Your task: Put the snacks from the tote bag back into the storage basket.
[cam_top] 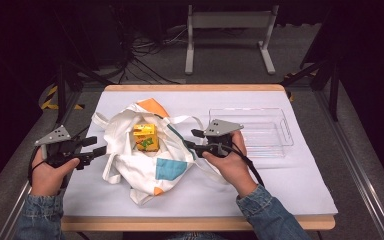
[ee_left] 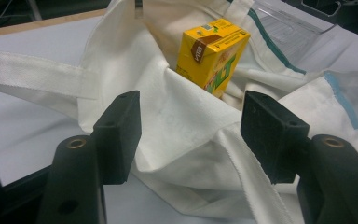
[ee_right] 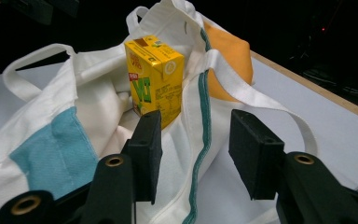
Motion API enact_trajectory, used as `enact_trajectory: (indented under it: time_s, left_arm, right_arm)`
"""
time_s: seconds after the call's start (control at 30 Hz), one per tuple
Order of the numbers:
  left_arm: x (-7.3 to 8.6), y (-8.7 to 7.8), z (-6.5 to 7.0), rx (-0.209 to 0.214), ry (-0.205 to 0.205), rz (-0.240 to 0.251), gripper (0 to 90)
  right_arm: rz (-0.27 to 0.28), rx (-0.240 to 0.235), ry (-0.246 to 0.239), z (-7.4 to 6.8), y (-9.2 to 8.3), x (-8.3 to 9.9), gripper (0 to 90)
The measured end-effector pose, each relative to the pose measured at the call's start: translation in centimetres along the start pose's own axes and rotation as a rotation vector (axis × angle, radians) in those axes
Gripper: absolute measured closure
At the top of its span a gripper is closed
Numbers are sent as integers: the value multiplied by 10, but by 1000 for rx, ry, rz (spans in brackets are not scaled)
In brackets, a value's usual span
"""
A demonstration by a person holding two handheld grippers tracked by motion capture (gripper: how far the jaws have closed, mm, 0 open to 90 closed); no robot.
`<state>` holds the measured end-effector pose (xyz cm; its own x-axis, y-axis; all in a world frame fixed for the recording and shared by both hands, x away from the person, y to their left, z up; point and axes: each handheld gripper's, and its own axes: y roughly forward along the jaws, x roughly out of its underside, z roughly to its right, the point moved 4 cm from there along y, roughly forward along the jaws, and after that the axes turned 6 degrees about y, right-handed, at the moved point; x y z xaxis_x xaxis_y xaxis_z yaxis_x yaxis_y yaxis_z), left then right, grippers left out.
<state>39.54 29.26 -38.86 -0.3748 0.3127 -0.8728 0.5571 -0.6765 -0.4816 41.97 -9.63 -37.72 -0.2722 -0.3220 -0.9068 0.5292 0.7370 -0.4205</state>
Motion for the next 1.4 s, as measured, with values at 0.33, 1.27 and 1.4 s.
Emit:
enact_trajectory:
  time_s: [0.33,1.27,1.4]
  left_arm:
    - [-8,-4,11,39,-14,-11,342]
    - [-12,-9,11,6,-2,-17,328]
    - [-13,-10,11,5,-7,-10,326]
  right_arm:
    - [38,-153,-29,2,-19,-16,492]
    - [24,-250,27,-1,38,-59,374]
    - [26,-265,23,-1,51,-62,375]
